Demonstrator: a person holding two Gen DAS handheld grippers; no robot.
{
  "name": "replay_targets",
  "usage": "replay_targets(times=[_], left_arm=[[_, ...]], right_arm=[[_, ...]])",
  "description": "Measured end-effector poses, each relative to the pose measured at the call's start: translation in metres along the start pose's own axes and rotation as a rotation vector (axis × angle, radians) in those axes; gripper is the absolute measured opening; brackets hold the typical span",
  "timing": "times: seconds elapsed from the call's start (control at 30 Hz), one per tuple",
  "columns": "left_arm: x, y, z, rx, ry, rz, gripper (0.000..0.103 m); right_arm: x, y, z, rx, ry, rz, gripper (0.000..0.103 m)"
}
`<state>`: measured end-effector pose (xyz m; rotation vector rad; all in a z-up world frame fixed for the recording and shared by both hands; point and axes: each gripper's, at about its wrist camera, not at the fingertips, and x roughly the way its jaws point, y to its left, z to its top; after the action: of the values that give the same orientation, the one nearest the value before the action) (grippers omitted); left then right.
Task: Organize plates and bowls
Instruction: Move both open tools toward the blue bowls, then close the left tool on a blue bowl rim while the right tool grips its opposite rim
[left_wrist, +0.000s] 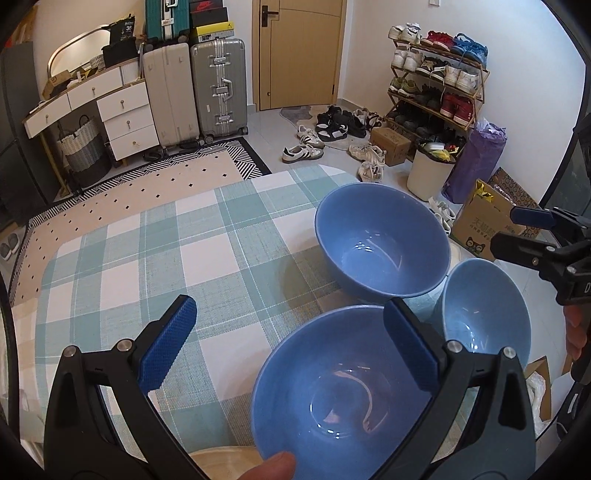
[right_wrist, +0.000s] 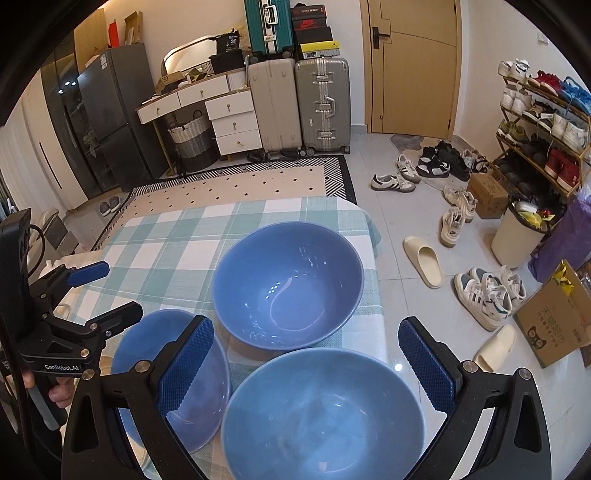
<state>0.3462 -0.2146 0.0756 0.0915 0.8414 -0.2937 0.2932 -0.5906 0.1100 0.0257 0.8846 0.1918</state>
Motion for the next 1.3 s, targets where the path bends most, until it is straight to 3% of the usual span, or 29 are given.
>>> replay_targets(times=[0.9, 1.2, 1.3], left_arm=[[0.087, 0.000, 0.035, -0.052, 0.101, -0.022, 0.100], [0.113, -0.005, 0.036, -0.053, 0.150, -0.065, 0.089], [0.119, -0.008, 0.036, -0.039, 0.160, -0.071, 0.087]], right_arm=[[0.068, -0.034, 0.018, 0.084, 0.088, 0.024, 0.101], [0.095, -0.044, 0.016, 0.111, 0.144, 0.045, 0.080], [0.104, -0.047, 0.016, 0.119, 0.155, 0.048, 0.078]])
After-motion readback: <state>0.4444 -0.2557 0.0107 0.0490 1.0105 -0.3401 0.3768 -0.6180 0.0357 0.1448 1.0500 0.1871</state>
